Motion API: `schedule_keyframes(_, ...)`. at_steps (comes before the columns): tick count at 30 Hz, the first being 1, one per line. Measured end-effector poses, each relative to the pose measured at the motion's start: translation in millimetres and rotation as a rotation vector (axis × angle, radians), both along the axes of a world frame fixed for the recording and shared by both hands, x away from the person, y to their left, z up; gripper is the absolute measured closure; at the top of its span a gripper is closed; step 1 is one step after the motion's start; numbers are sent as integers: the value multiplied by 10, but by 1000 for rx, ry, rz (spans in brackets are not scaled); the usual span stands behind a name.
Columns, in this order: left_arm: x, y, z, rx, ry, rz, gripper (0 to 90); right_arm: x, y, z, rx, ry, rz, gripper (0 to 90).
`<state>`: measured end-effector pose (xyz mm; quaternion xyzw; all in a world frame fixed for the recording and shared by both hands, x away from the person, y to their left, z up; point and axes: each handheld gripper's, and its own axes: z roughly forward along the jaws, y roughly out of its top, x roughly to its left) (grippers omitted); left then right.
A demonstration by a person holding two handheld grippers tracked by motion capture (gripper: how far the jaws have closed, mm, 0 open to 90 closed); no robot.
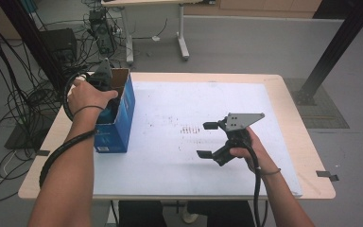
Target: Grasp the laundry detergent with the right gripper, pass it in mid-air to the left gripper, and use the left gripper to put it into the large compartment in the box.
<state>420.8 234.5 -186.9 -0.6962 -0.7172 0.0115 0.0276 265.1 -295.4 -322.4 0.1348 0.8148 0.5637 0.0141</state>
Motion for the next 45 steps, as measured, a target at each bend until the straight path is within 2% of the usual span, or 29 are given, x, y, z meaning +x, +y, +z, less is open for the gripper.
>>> schedule_keyframes(18,9,-20,100,13,3,6,280,3,13,-3,-1,-1,1,32)
schedule_keyframes(24,4,-28,163,15,1,7,280,3,13,2,0,-3,1,32)
schedule_keyframes(27,4,-52,188,29,2,8,279,3,19,0,4,-3,4,32)
schedule_keyframes(38,-33,-80,376,40,-11,4,263,-5,20,-1,2,2,6,32)
schedule_keyframes(45,-55,-98,488,56,-22,-4,210,-10,31,2,5,-2,9,32)
